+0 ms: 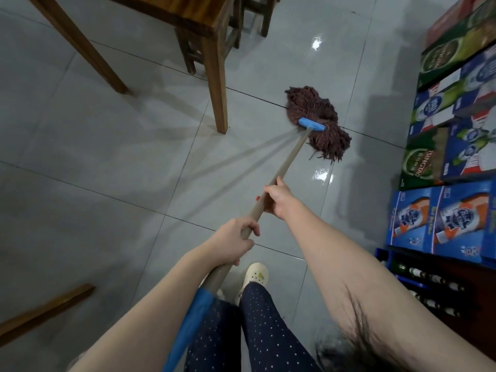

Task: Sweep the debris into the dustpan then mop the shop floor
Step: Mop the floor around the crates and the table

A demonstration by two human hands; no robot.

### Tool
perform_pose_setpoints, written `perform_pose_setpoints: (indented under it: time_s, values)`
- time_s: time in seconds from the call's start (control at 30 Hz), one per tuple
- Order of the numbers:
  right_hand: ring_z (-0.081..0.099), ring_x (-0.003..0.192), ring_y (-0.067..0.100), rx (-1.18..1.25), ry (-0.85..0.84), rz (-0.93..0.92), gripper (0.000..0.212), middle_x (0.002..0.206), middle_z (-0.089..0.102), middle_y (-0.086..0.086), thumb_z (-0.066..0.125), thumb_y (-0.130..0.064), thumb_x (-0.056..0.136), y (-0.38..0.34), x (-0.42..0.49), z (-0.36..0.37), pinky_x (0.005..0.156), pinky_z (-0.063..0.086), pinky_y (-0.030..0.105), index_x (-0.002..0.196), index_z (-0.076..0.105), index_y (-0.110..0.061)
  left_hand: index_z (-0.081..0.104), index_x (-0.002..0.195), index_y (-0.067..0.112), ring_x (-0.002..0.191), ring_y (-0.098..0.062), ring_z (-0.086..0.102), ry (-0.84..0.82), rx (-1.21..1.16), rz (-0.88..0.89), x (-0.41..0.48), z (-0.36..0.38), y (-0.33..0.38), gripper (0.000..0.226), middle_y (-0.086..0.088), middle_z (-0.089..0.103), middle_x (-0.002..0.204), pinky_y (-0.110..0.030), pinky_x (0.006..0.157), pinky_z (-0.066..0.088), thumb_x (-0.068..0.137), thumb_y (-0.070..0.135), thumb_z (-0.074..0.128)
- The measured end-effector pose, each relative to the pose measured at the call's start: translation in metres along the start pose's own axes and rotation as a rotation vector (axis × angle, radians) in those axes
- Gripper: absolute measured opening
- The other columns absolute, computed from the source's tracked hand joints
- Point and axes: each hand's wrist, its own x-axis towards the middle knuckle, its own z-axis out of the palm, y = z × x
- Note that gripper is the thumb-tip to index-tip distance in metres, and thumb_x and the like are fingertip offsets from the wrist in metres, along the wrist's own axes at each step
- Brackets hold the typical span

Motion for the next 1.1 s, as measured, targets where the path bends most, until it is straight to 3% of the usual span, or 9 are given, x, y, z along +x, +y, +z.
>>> perform_pose_setpoints:
  time_s: [0.1, 0.23, 0.37, 0.53, 0.8, 0.93, 1.1]
  values:
    - [0.054, 0.061, 0.018, -0.003, 0.008, 0.014, 0.074, 0.094, 0.054, 0.001, 0.043, -0.003, 0.096, 0.015, -0.010, 0.012, 0.054, 0.046, 0.032, 0.151, 0.007, -0.037, 0.054, 0.098, 0.018, 0.032, -0.012, 0.045, -0.022, -0.097, -0.019, -0.017, -0.001, -0.014, 0.023, -0.004, 0.048, 0.086, -0.023, 0.036, 0.041, 0.084, 0.001, 0.049]
    - [0.056, 0.064, 0.020, 0.020, 0.025, 0.016, 0.074, 0.106, 0.054, 0.003, 0.044, -0.004, 0.097, 0.022, -0.024, 0.022, 0.057, 0.048, 0.034, 0.151, 0.008, -0.038, 0.052, 0.097, 0.018, 0.032, -0.011, 0.045, -0.047, -0.138, -0.003, -0.036, -0.007, -0.019, 0.023, -0.005, 0.048, 0.079, -0.022, 0.036, 0.039, 0.083, 0.000, 0.048]
    - [0.055, 0.063, 0.019, 0.022, 0.021, 0.002, 0.074, 0.091, 0.053, 0.002, 0.042, -0.002, 0.097, 0.028, -0.042, 0.042, 0.055, 0.047, 0.034, 0.151, 0.006, -0.037, 0.053, 0.100, 0.016, 0.033, -0.014, 0.047, -0.047, -0.120, 0.001, -0.054, -0.027, -0.027, 0.024, -0.003, 0.046, 0.077, -0.022, 0.035, 0.038, 0.084, -0.001, 0.048]
    - [0.055, 0.061, 0.019, -0.005, 0.002, 0.016, 0.073, 0.088, 0.050, 0.001, 0.043, -0.003, 0.097, 0.056, -0.068, 0.059, 0.052, 0.046, 0.035, 0.151, 0.006, -0.037, 0.052, 0.104, 0.014, 0.033, -0.009, 0.046, -0.069, -0.090, -0.013, -0.092, -0.025, -0.049, 0.024, -0.004, 0.047, 0.076, -0.022, 0.037, 0.041, 0.085, 0.000, 0.048]
    - [0.055, 0.060, 0.020, -0.063, -0.067, 0.040, 0.073, 0.090, 0.048, 0.002, 0.043, -0.003, 0.097, 0.109, -0.086, 0.023, 0.054, 0.047, 0.034, 0.151, 0.008, -0.037, 0.051, 0.102, 0.023, 0.043, -0.014, 0.054, -0.032, -0.056, -0.085, -0.124, 0.041, -0.062, 0.021, -0.012, 0.053, 0.105, -0.021, 0.042, 0.043, 0.086, 0.008, 0.051]
    - [0.054, 0.062, 0.021, -0.132, -0.093, 0.040, 0.072, 0.091, 0.048, 0.002, 0.041, -0.004, 0.098, 0.116, -0.088, -0.027, 0.055, 0.047, 0.034, 0.151, 0.006, -0.038, 0.050, 0.104, 0.021, 0.041, -0.012, 0.052, -0.016, -0.088, -0.076, -0.125, 0.096, -0.034, 0.022, -0.001, 0.047, 0.093, -0.020, 0.039, 0.041, 0.088, 0.006, 0.049]
    - [0.051, 0.063, 0.021, -0.160, -0.106, 0.048, 0.071, 0.088, 0.046, 0.004, 0.040, -0.004, 0.099, 0.115, -0.093, -0.068, 0.058, 0.046, 0.037, 0.151, 0.006, -0.039, 0.050, 0.097, 0.026, 0.047, -0.013, 0.052, 0.042, -0.154, -0.091, -0.121, 0.143, -0.013, 0.023, -0.006, 0.051, 0.096, -0.018, 0.038, 0.039, 0.087, 0.006, 0.047]
